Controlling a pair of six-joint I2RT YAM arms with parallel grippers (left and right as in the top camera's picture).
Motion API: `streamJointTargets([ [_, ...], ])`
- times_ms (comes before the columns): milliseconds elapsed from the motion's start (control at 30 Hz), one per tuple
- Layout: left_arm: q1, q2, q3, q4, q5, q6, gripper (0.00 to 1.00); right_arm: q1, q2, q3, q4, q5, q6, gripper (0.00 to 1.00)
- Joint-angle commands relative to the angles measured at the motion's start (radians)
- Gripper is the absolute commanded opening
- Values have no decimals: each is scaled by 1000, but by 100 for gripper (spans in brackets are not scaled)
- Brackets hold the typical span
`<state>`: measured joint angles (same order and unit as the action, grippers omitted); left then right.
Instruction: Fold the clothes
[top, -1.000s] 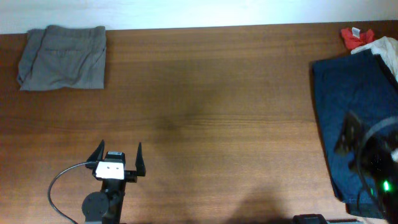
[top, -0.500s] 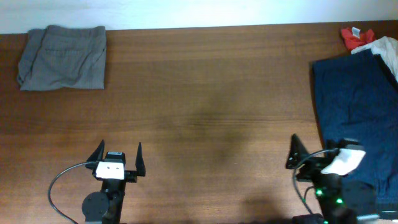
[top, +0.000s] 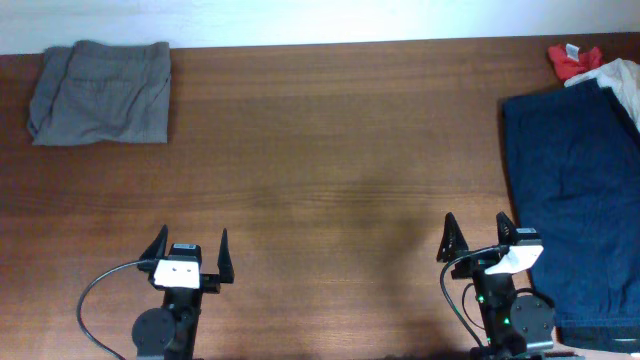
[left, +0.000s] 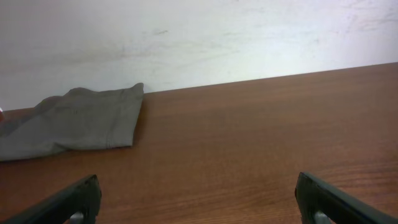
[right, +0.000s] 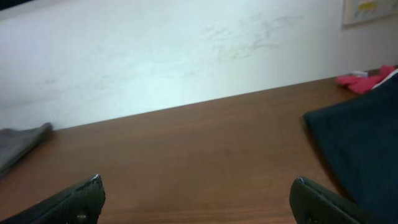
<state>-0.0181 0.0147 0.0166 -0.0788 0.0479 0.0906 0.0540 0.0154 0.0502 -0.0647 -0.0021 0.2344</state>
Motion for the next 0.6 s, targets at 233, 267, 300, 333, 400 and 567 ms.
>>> streamJointTargets([
  [233, 5, -10, -8, 0, -3, 16, 99, -50, -12, -45, 0, -10, -290, 98],
  [267, 5, -10, -8, 0, -3, 16, 99, -50, -12, -45, -17, -9, -314, 98],
  [300, 5, -10, -8, 0, -3, 16, 99, -50, -12, -45, -14, -10, -313, 98],
  [333, 5, -10, -8, 0, -3, 16, 99, -50, -12, -45, -14, -10, -311, 98],
  [400, 5, -10, -8, 0, -3, 16, 99, -50, -12, -45, -14, -13, -301, 98],
  [567, 5, -10, -8, 0, -3, 16, 99, -50, -12, -45, -14, -13, -301, 98],
])
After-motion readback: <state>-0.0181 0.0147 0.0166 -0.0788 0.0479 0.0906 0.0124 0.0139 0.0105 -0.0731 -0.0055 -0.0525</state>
